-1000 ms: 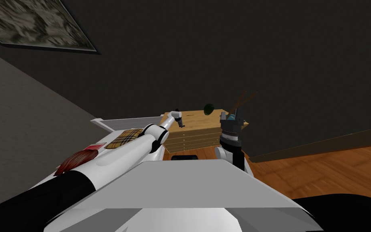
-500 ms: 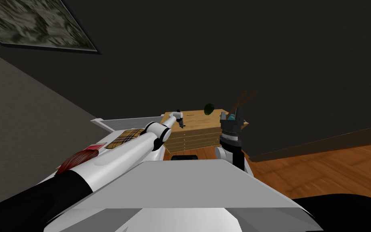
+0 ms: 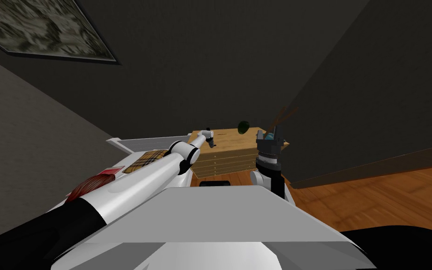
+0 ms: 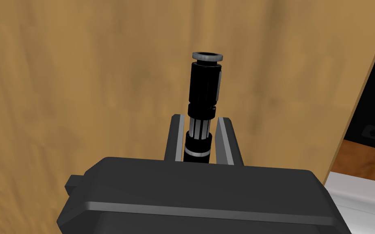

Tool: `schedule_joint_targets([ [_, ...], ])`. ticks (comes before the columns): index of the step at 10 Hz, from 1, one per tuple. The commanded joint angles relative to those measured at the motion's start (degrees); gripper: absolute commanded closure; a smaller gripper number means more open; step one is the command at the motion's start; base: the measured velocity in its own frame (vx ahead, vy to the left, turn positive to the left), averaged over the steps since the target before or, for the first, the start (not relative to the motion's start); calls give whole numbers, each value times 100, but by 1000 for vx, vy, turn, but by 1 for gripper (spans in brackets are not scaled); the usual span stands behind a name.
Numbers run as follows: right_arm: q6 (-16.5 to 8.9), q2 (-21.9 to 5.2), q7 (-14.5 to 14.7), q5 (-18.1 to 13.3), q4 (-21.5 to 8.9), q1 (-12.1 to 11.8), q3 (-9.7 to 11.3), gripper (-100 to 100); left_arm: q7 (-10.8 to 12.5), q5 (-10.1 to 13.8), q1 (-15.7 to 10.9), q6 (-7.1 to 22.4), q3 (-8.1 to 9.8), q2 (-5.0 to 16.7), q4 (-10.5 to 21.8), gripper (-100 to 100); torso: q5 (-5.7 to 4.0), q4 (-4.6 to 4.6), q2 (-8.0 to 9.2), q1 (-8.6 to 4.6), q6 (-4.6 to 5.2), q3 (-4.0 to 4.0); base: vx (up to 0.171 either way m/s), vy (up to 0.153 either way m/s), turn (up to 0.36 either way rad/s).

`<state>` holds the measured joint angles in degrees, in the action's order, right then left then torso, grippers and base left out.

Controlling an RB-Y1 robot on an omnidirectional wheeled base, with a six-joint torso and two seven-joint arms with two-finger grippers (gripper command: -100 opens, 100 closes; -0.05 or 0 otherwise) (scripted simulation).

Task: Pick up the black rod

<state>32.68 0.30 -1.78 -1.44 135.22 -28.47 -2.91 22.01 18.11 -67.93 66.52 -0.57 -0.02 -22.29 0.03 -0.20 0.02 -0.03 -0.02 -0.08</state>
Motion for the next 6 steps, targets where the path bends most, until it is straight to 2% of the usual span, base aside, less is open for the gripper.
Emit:
schedule_joint_targets([
  [1,0,0,0,0,0,0,0,0,0,0,0,0,0,0,0,100,0,0,0,0,0,0,0,0,0],
  [2,0,0,0,0,0,0,0,0,0,0,1,1,0,-1,1,100,0,0,-1,0,0,0,0,0,0],
  [3,0,0,0,0,0,0,0,0,0,0,1,1,0,0,1,0,0,0,-1,0,0,0,0,0,0],
  [4,0,0,0,0,0,0,0,0,101,61,231,209,-134,51,-286,100,0,0,-1,-1,0,0,3,-17,1],
  [5,0,0,0,0,0,0,0,0,101,61,231,209,-134,51,-393,100,-1,-3,-1,-4,-2,-2,3,-22,11],
  [6,0,0,0,0,0,0,0,0,193,213,405,381,-319,185,-577,100,-1,0,-3,-7,0,-1,11,-31,0],
])
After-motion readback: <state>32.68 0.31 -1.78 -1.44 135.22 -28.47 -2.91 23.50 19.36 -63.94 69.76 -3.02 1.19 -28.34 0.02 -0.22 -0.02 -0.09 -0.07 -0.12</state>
